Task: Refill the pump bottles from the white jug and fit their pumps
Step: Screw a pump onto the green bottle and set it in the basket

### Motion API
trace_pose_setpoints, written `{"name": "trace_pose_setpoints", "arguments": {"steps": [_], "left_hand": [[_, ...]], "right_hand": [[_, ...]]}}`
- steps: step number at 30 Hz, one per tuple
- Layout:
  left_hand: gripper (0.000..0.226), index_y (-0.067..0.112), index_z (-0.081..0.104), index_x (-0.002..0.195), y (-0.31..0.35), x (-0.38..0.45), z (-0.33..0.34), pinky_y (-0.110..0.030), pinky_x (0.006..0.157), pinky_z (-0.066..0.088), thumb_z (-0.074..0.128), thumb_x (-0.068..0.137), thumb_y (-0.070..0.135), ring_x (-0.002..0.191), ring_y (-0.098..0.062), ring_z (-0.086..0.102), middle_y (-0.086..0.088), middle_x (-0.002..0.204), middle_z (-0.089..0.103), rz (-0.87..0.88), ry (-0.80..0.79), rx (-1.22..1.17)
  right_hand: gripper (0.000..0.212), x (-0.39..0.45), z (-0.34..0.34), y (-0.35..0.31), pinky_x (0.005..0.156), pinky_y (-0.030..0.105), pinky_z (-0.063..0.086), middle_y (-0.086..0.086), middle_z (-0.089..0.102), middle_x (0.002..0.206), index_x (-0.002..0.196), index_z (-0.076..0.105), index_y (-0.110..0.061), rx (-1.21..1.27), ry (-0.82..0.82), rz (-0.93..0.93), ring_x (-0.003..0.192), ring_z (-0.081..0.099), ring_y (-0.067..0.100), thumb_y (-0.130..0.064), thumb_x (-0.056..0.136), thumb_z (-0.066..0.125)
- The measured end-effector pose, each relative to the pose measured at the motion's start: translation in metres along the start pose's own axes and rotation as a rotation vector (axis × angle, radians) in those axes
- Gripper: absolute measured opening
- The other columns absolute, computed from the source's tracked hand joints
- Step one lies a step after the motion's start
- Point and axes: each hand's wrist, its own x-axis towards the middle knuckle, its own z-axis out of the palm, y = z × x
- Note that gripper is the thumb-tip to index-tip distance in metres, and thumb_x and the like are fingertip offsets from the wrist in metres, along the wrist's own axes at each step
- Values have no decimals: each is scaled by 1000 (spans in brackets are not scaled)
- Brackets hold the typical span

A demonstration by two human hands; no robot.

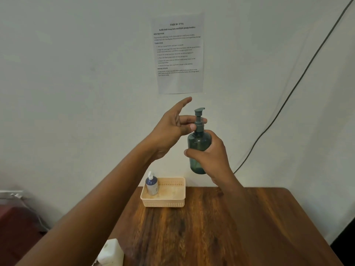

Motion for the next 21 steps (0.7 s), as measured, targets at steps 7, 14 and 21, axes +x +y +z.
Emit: {"name": "trace_pose_setpoints", "arguments": {"steps": [7, 14, 21], "left_hand": [[88, 24, 40, 158, -4, 1, 9, -21, 83, 60, 84, 85, 5, 92, -17, 78, -2, 94, 77, 76, 173, 42], [81, 25, 29, 164, 5, 0, -3, -36, 113, 41, 68, 97, -1, 119, -20, 73, -6, 125, 77, -35, -74, -33], [93, 23, 36, 161, -2, -1, 5, -40, 102, 59, 82, 84, -2, 103, -31, 76, -7, 96, 74, 63, 150, -62]], "right_hand": [[63, -1, 6, -6, 71, 17, 45, -30, 54, 104, 118, 48, -43, 4, -10, -4, 91, 58, 3, -31, 71, 88], [62, -4, 5, -4, 70, 21, 47, -28, 57, 106, 117, 50, -43, 18, 0, 10, 95, 59, 7, -31, 69, 88], [60, -3, 6, -12, 69, 17, 47, -29, 58, 104, 114, 51, -43, 7, 5, -7, 94, 60, 6, -30, 69, 88]]}}
